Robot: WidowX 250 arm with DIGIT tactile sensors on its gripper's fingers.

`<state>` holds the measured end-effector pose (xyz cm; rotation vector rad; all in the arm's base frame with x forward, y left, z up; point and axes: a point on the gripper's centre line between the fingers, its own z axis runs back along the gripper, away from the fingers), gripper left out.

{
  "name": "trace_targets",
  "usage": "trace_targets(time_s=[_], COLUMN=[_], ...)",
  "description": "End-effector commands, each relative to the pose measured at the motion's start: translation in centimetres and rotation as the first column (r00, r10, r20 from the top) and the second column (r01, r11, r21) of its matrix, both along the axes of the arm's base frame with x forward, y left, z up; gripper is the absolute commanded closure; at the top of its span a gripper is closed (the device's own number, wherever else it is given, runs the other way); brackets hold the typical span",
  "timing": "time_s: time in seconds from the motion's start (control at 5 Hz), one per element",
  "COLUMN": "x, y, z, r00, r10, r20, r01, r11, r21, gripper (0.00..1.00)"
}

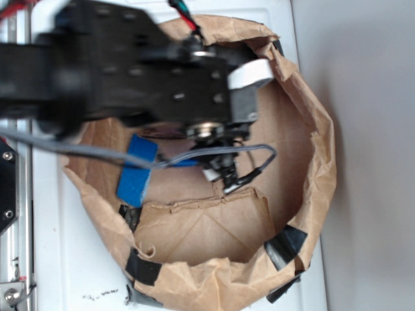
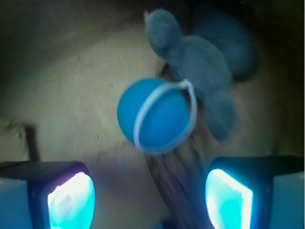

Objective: Grab the blue ball.

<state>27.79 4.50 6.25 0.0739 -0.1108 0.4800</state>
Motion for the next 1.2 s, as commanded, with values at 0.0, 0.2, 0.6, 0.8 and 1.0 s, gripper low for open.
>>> trace_targets(time_s=[0.0, 0.2, 0.6, 0.8, 1.0], x=[4.6, 5.7, 5.6, 4.9, 3.6], y=[2.6, 2.6, 2.7, 2.6, 2.7], z=[-0.5, -2.1, -2.6, -1.5, 1.5], r00=[0.991, 0.984, 0.973, 0.978, 0.987], r10=[0.116, 0.175, 0.214, 0.182, 0.133], r20=[0.063, 0.040, 0.086, 0.097, 0.088], r01=[-0.120, -0.178, -0.226, -0.195, -0.139], r11=[0.990, 0.977, 0.961, 0.971, 0.988], r21=[0.074, 0.113, 0.161, 0.139, 0.071], gripper=[0.00, 0.00, 1.00, 1.00, 1.00])
